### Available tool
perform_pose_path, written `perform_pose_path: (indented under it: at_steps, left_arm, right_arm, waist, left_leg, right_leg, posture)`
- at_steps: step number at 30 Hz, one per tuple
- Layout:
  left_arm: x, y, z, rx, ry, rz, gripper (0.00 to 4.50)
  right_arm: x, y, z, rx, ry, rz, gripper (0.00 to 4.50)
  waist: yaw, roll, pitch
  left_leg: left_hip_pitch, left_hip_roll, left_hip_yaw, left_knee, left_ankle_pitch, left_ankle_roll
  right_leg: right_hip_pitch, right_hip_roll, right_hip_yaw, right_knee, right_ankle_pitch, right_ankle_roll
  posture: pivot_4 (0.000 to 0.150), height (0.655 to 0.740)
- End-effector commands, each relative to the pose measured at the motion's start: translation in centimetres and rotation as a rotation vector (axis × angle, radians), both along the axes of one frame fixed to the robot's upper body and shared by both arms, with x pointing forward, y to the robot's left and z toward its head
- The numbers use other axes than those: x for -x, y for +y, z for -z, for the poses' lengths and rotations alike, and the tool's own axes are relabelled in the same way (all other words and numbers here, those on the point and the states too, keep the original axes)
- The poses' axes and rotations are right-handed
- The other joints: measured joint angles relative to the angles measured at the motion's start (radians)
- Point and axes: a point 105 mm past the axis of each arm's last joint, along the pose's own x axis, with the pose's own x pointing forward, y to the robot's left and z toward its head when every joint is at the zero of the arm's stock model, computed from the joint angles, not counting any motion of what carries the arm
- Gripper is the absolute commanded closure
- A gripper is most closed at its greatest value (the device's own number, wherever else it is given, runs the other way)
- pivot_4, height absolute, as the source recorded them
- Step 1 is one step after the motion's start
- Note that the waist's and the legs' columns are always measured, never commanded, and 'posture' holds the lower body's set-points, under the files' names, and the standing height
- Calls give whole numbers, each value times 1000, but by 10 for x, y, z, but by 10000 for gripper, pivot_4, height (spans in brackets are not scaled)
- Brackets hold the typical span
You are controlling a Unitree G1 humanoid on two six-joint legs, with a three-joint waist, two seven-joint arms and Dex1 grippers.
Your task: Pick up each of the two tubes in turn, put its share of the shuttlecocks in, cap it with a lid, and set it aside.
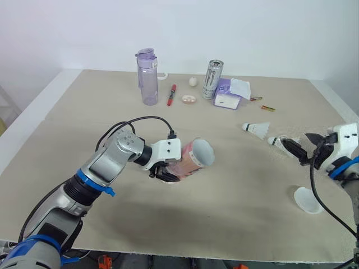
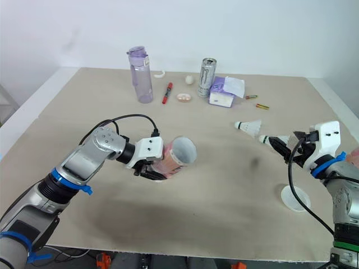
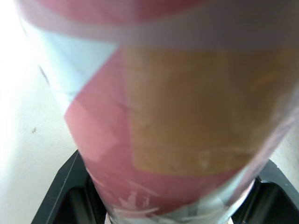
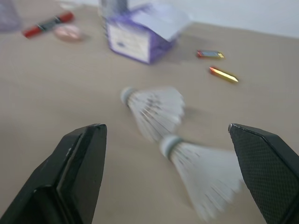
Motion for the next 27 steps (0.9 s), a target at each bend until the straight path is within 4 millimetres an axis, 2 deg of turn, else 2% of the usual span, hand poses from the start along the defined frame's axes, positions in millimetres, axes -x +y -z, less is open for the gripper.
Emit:
perform_pose_path:
  at_steps: [1, 10, 17, 22, 27]
  left_arm:
    - [0, 9, 15, -50, 31, -40, 17527]
    - [1, 12, 15, -55, 32, -50, 17527]
    - [1, 14, 14, -56, 32, -57, 17527]
    - [1, 15, 14, -60, 31, -62, 17527]
    - [0, 15, 12, -57, 27, -67, 17527]
  right_arm:
    - [-6, -4, -13, 31, -49, -2, 335]
    - [-15, -13, 12, -15, 23, 22, 335]
    - [-24, -18, 19, -69, 28, 64, 335]
    - [-28, -6, 31, -96, 69, 19, 335]
    - [-35, 6, 35, -122, 81, -10, 335]
  waist:
    - [-1, 0, 0]
    - [-2, 0, 0]
    - [-5, 0, 0]
    - [-7, 0, 0]
    - [-13, 0, 0]
  left_leg:
    - [0, 0, 0, 0, 0, 0]
    - [0, 0, 0, -1, 0, 0]
    - [1, 1, 0, -1, 0, 0]
    - [1, 2, 0, -2, 0, 0]
    - [1, 2, 0, -2, 0, 0]
  right_leg:
    - [0, 0, 0, 0, 0, 0]
    - [0, 1, 1, 0, -1, 0]
    - [0, 3, 1, 0, 0, -1]
    - [0, 3, 1, 0, 0, -1]
    - [0, 4, 2, 0, 0, -1]
  posture:
    - [1500, 7400]
    - [1500, 7400]
    - [1500, 7400]
    - [1500, 7400]
    - [1500, 7400]
